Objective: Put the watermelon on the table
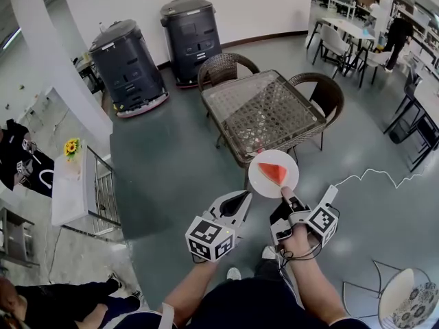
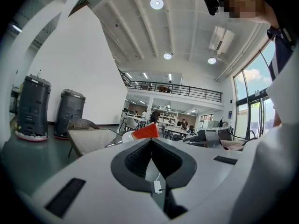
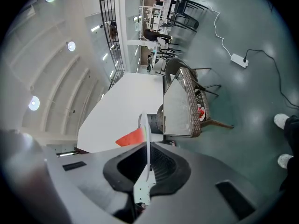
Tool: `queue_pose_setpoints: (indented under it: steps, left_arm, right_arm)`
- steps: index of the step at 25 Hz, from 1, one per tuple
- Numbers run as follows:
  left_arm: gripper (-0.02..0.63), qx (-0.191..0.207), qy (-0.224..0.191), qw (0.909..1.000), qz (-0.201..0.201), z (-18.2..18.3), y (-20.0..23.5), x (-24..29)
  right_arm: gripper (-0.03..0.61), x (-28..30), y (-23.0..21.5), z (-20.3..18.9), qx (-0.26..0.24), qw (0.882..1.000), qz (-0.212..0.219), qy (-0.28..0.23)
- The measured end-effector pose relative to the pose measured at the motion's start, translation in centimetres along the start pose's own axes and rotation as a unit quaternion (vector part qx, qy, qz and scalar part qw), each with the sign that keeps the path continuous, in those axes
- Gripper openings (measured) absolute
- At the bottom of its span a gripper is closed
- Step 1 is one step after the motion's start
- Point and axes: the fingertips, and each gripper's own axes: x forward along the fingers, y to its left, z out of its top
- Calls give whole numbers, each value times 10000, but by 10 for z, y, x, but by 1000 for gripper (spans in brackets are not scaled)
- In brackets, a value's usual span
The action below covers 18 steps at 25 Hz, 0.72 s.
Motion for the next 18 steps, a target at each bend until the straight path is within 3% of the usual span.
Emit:
queue_pose_setpoints:
  steps: [18]
  left_arm:
    - [5, 198, -141, 9981, 570, 23, 5, 110]
  right_arm:
    - [11, 48, -1, 105, -13, 9988, 67, 481]
